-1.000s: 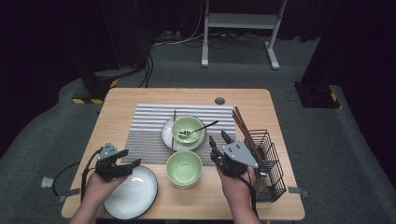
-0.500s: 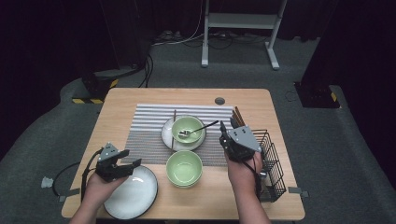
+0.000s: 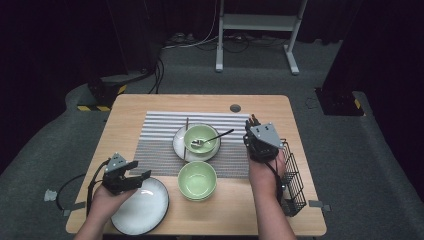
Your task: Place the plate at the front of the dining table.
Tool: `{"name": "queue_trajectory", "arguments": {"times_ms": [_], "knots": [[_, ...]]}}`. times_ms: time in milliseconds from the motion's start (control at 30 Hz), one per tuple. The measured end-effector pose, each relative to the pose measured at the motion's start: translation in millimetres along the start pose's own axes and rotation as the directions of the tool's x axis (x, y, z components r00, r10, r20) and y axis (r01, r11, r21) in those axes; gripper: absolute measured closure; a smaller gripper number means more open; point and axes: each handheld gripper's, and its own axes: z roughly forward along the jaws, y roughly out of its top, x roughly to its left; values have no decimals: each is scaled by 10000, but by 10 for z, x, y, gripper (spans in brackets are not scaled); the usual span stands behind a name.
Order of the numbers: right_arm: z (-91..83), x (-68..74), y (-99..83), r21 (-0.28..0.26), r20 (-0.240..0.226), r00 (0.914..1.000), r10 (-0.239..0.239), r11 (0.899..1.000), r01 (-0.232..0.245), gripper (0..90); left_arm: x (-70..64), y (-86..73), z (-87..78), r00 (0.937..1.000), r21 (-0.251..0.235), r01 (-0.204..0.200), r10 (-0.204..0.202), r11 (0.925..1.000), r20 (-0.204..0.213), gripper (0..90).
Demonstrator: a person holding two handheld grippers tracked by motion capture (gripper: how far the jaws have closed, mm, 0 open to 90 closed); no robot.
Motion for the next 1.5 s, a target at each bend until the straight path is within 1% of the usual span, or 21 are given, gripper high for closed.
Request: {"name": "queue_trajectory", "arguments": {"times_ms": [133, 233, 367, 733, 833, 900, 967, 1100, 1167, 1300, 1500], "knots": [[56, -27, 7, -10, 128, 9999, 75, 10000, -75, 725, 1, -9, 10, 10000, 54, 18, -18, 10000, -7, 328], [101, -41, 12, -9, 233, 9997, 40, 10000, -40, 725, -1, -18, 25, 10000, 93, 33, -33, 10000, 21, 328], [147, -55, 20, 21, 349, 9994, 81, 10000, -82, 725, -3, -24, 35, 10000, 144, -22, 22, 9999, 16, 328], [229, -84, 9, 239, 410, 9990, 176, 9995, -186, 717, -3, -39, 38, 10000, 195, 27, -28, 9998, 42, 328], [238, -84, 5, 278, 390, 9991, 171, 9994, -182, 731, 6, -43, 34, 10000, 164, 90, -91, 9998, 37, 328], [241, -80, 3, 273, 367, 9992, 157, 9995, -167, 758, 13, -44, 29, 9999, 160, 98, -99, 9998, 47, 328], [237, -70, 6, 255, 405, 9991, 103, 9996, -114, 798, 15, -44, 24, 10000, 150, 93, -93, 9998, 30, 328], [214, -61, -2, 193, 428, 9991, -45, 9998, 36, 804, 22, -42, 8, 10000, 117, 90, -90, 9999, 21, 329], [195, -60, 1, 167, 426, 9991, -32, 9999, 25, 805, 22, -43, 5, 9999, 87, 132, -132, 9999, 23, 329], [136, -76, 18, 0, 402, 9991, -159, 9999, 159, 810, 21, -42, 10, 10000, 124, 97, -97, 9999, 15, 329], [-8, -104, 50, -303, 308, 9994, -187, 9993, 196, 815, 5, -41, 20, 10000, 135, 74, -75, 9999, 35, 329]]}}
